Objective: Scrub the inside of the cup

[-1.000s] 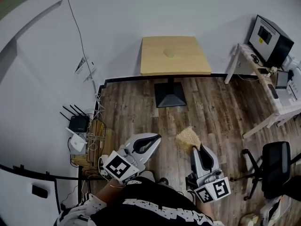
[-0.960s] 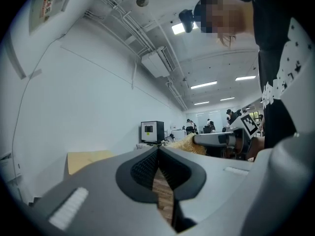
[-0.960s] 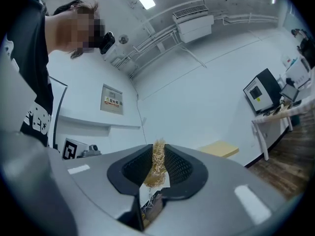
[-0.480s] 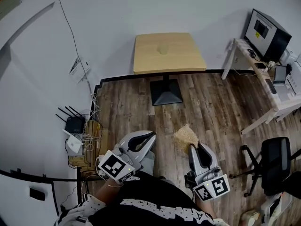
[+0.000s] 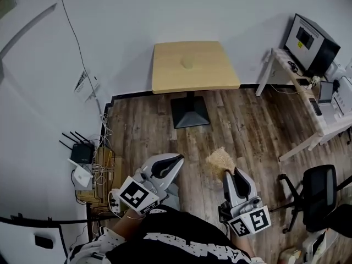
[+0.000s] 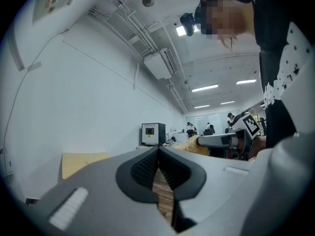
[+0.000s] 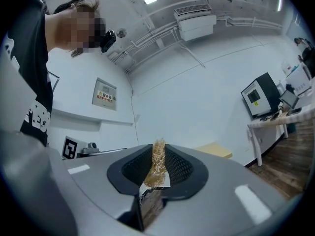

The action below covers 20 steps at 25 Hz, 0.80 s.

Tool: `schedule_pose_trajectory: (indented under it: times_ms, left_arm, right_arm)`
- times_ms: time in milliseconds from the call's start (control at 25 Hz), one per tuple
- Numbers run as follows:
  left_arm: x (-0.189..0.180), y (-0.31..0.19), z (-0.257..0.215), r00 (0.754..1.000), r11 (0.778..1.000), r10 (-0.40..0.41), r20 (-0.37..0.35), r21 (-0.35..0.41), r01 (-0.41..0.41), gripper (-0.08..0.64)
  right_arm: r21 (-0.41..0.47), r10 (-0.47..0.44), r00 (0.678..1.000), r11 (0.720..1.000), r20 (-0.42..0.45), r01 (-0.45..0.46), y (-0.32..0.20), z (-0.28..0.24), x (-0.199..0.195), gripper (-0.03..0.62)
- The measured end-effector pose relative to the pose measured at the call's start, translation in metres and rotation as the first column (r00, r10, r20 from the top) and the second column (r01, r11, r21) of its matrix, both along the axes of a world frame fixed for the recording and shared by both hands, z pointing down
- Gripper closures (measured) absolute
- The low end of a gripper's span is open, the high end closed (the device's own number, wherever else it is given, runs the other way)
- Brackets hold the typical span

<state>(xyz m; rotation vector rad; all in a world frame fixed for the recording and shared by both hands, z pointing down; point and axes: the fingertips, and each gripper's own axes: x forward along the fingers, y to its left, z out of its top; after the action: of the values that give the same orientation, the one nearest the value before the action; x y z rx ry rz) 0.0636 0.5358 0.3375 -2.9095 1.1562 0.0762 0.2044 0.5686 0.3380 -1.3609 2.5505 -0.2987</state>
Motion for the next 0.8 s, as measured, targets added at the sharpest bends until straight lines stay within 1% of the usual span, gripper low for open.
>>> schedule_pose_trajectory:
  times_ms: [120, 320, 480, 600, 680, 800]
  left_arm:
    - [-0.004, -0.015, 0.008, 1.0, 1.0, 0.012, -0.001, -0.012, -0.012, 0.557]
    - [-0.012, -0.05, 0.011, 1.0, 1.0, 0.021, -0.017, -0.01, -0.021, 0.557]
    - [-0.014, -0.086, 0.015, 0.998, 0.999, 0.049, -0.028, -0.011, -0.049, 0.557]
    - [-0.009, -0.119, 0.008, 0.996, 0.996, 0.086, -0.034, -0.002, -0.086, 0.557]
    - [-0.005, -0.139, 0.004, 0.993, 0.993, 0.114, -0.019, 0.008, -0.114, 0.557]
    - [-0.011, -0.165, 0.008, 0.99, 0.991, 0.137, 0.013, -0.006, -0.137, 0.557]
  right_arm:
    - [-0.004, 0.015, 1.0, 1.0, -0.009, -0.015, -0.015, 0.002, -0.003, 0.503]
    - [-0.009, 0.031, 0.999, 0.999, -0.022, -0.031, -0.043, 0.007, -0.01, 0.503]
    - [-0.004, 0.067, 0.997, 0.998, -0.038, -0.067, -0.072, 0.007, -0.011, 0.503]
    - [-0.004, 0.097, 0.994, 0.995, -0.044, -0.097, -0.098, 0.002, -0.01, 0.503]
    - [-0.002, 0.112, 0.993, 0.994, -0.044, -0.112, -0.115, -0.001, -0.01, 0.503]
    - [-0.018, 0.123, 0.991, 0.992, -0.052, -0.124, -0.144, 0.001, -0.019, 0.503]
